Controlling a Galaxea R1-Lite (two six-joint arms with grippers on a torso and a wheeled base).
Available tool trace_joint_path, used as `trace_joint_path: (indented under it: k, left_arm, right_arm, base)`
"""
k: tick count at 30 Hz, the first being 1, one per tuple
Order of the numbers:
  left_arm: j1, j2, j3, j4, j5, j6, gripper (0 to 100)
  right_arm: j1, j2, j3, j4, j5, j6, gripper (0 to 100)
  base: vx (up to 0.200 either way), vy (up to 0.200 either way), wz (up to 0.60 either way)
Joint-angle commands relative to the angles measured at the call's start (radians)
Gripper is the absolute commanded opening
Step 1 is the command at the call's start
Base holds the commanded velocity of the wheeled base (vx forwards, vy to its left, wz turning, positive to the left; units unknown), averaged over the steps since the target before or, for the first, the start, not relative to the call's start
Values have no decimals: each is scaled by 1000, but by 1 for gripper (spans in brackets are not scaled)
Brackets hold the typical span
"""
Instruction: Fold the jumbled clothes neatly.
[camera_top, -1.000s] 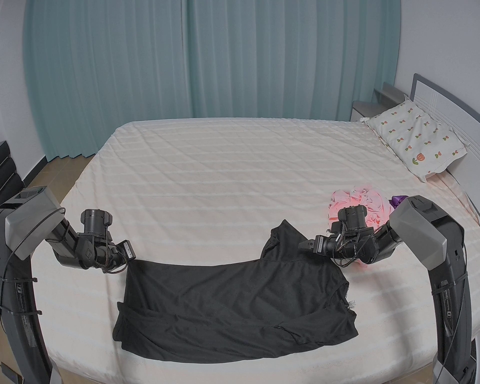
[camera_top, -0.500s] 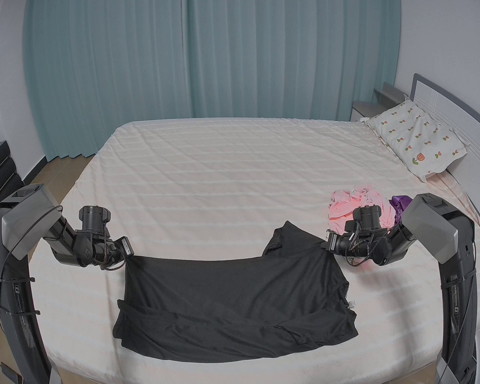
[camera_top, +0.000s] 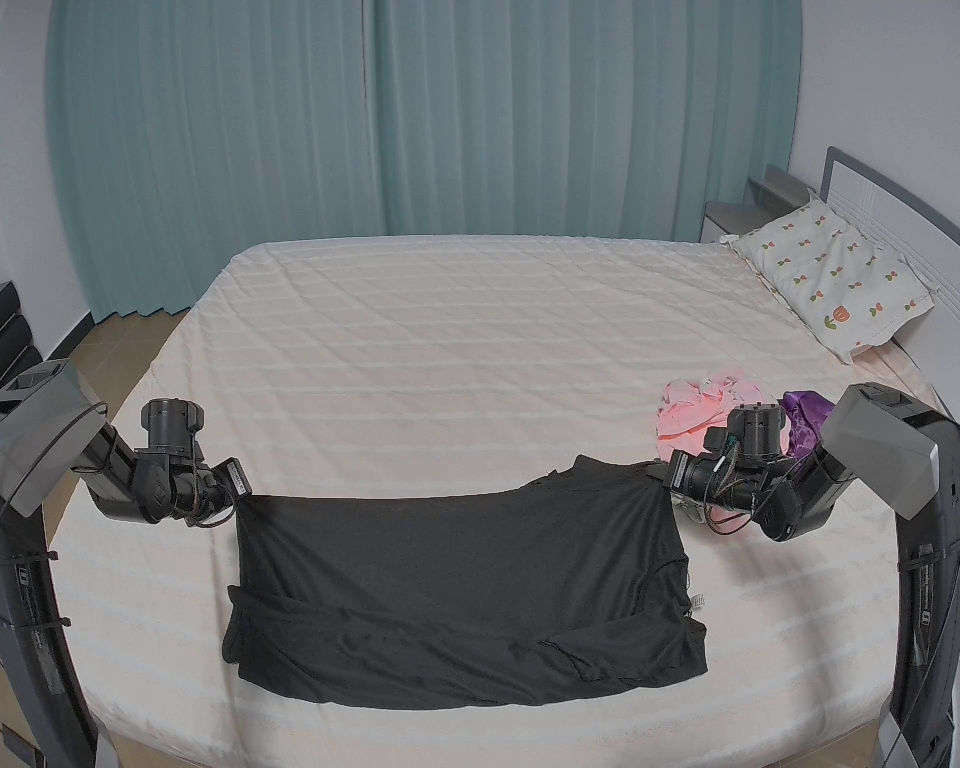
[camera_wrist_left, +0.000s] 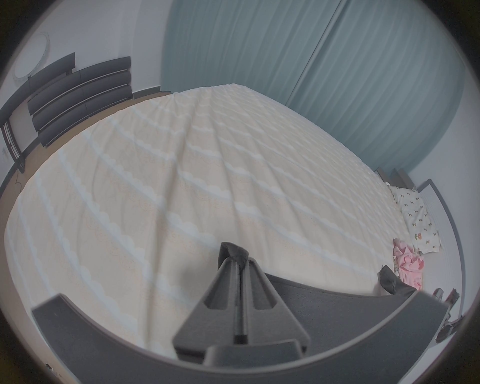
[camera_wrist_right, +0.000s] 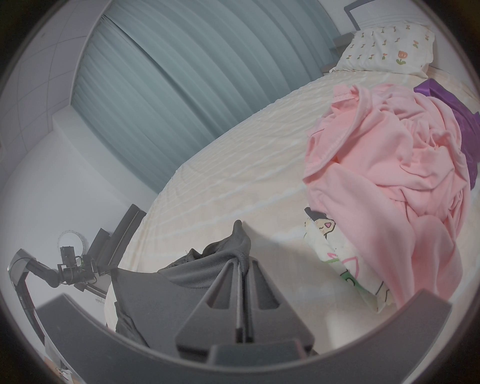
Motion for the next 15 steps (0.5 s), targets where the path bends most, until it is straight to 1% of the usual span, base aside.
trace_joint_path:
  k: [1, 3, 4, 5, 6, 10, 11, 12, 13, 15]
  left_arm:
    - [2, -8, 11, 6, 0, 2, 0]
    - [2, -13, 28, 6, 0, 8, 0]
    - [2, -13, 28, 6, 0, 8, 0]
    - [4, -22, 49, 6, -1, 28, 0]
    - [4, -27, 68, 5, -3, 45, 0]
    - [4, -40, 129, 0, -3, 98, 0]
    - [4, -40, 129, 0, -3, 98, 0]
    - [2, -45, 161, -1, -6, 126, 0]
    - [2, -45, 169, -1, -6, 131, 0]
    - [2, -45, 200, -1, -6, 157, 0]
  right_arm:
    - [-14, -42, 41, -3, 19, -1, 0]
    - [-17, -73, 87, -3, 51, -1, 0]
    - [-17, -73, 87, -3, 51, -1, 0]
    - [-20, -101, 132, -4, 79, -13, 0]
    - [-23, -113, 158, -4, 88, -30, 0]
    - [-29, -130, 241, -4, 109, -99, 0]
    - [-29, -130, 241, -4, 109, -99, 0]
    - [-29, -131, 287, -6, 111, -134, 0]
    - [-29, -133, 299, -6, 111, -142, 0]
    - [-28, -130, 357, -7, 113, -196, 0]
  base:
    - [0, 0, 0]
    - [0, 0, 0]
    - [0, 0, 0]
    - [0, 0, 0]
    - [0, 0, 0]
    - [0, 0, 0]
    - [0, 0, 0]
    - [0, 0, 0]
    - [0, 0, 0]
    - [0, 0, 0]
